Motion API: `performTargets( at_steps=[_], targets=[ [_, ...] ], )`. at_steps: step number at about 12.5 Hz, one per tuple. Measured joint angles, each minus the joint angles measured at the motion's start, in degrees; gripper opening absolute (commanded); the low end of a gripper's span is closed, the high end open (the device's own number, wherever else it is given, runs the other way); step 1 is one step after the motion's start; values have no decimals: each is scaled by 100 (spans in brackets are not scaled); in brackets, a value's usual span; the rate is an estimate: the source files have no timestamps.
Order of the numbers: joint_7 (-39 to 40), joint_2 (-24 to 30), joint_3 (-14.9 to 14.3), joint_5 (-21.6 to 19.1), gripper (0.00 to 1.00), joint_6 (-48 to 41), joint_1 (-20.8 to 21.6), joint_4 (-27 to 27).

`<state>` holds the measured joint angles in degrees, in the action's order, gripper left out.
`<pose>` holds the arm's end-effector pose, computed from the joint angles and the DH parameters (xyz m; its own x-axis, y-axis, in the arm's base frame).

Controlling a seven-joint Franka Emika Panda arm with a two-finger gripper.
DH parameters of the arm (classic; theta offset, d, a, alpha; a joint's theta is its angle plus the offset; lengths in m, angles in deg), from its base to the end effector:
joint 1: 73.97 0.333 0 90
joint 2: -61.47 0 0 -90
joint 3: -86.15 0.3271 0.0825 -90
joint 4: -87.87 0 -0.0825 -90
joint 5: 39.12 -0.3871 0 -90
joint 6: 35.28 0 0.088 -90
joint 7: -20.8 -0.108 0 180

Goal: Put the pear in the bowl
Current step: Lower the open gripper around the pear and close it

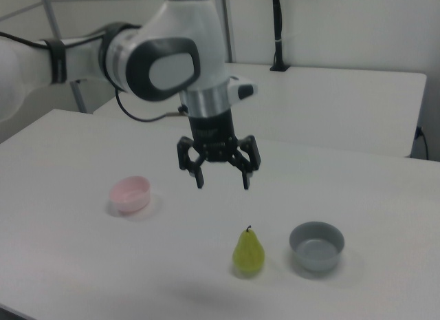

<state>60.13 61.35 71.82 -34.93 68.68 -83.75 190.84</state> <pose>0.5165 -0.2377 0.5462 0.9600 0.2778 -0.0341 0.2795 -0.9580 0.0647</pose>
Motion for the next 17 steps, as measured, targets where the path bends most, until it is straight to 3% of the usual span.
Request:
performTargets(
  at_steps=[5, 16, 17],
  targets=[
    [-3, -396, -145, -309, 100, 1138, -73, 647],
    [-27, -1345, -142, -551, 100, 2238, -126, 1033],
    [-27, -1402, -138, -554, 89, 2359, -121, 1036]
  ],
)
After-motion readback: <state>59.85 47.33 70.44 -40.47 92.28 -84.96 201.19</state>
